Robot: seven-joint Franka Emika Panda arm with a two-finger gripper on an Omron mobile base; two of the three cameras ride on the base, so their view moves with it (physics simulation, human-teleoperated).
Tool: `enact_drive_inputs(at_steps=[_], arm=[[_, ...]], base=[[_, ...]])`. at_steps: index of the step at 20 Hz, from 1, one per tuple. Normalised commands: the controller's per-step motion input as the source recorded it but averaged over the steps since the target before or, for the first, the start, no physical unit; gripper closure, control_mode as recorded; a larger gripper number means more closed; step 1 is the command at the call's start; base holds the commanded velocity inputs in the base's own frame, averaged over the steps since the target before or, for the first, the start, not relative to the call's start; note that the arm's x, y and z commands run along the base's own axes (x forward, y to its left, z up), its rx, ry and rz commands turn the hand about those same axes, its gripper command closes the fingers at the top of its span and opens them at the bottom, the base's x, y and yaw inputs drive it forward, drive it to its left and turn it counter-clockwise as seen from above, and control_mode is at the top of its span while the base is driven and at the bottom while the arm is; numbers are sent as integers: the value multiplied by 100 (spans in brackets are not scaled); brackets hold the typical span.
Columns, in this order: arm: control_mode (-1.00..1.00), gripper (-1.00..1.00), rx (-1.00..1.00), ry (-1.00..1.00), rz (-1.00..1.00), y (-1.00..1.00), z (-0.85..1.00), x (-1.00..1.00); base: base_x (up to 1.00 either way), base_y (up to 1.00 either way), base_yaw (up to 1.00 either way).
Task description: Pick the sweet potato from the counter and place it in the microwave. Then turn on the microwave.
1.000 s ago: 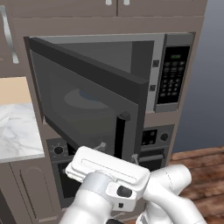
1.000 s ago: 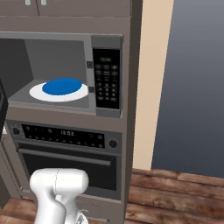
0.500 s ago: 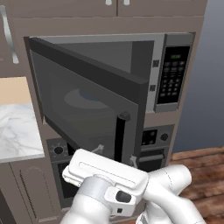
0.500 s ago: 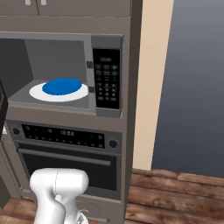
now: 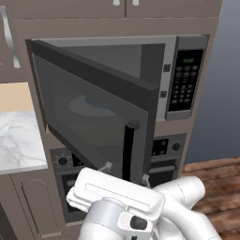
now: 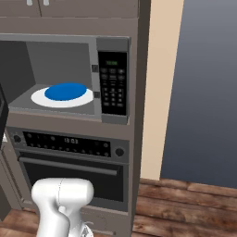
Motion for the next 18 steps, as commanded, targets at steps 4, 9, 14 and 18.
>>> enact_drive_inputs(at_steps=[4,9,14,18], arm=[[-100,-100,5,10,8,-18,3,-30],[-100,-100,4,15,18,-18,2,-36],[-100,-100,6,1,26,-34,0,-35],[-100,-100,1,5,19,-37,0,-14]], base=[[0,0,0],[0,0,0],[0,0,0],[0,0,0]])
